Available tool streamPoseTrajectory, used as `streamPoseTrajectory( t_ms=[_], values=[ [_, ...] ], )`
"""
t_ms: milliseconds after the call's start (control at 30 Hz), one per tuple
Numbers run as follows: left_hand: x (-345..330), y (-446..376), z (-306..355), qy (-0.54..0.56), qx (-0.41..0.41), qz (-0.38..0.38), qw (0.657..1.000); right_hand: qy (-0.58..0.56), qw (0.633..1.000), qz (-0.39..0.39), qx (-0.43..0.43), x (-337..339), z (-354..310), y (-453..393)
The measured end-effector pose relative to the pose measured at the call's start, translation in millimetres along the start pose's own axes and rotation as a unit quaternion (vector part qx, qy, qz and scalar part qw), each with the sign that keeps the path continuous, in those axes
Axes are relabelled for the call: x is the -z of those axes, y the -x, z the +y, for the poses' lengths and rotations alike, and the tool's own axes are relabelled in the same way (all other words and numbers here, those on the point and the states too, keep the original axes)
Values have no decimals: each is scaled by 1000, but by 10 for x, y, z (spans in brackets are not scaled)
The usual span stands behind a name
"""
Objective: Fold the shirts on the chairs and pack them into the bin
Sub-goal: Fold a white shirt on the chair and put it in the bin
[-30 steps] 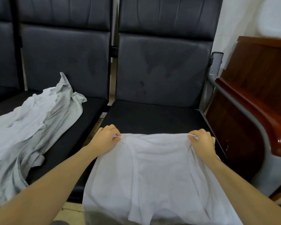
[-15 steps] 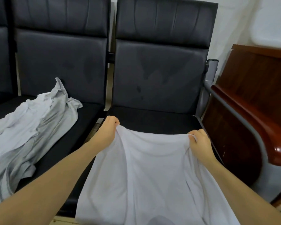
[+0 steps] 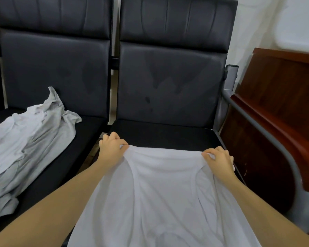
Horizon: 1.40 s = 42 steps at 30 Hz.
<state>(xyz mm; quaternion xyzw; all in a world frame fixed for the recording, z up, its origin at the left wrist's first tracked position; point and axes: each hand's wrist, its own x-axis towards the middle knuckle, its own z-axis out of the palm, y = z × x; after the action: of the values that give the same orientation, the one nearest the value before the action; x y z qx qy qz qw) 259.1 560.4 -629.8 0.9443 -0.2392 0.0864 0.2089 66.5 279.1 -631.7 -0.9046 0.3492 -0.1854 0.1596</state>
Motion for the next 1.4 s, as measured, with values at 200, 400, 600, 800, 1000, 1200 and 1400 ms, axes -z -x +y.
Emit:
streamPoseTrajectory(
  t_ms=[200,400,600,800,1000,1200,1400],
  values=[
    [-107,-7,-20,1,-11,-72,997,78,995,-21,60,5,108,5],
    [-74,-73,53,10,-16,-46,999,8,997,21,74,-8,46,-49],
    [-52,-239,138,39,15,37,998,-5,999,23,47,29,-44,-262],
    [16,-525,316,123,9,164,979,-100,989,113,3,137,-331,-540],
    [274,-818,463,142,12,234,962,-177,965,192,10,371,-563,-818],
    [512,-797,495,182,20,245,952,-210,956,201,30,603,-627,-706],
    [620,-273,386,183,19,229,956,-207,959,187,55,699,-518,-158]
  ],
)
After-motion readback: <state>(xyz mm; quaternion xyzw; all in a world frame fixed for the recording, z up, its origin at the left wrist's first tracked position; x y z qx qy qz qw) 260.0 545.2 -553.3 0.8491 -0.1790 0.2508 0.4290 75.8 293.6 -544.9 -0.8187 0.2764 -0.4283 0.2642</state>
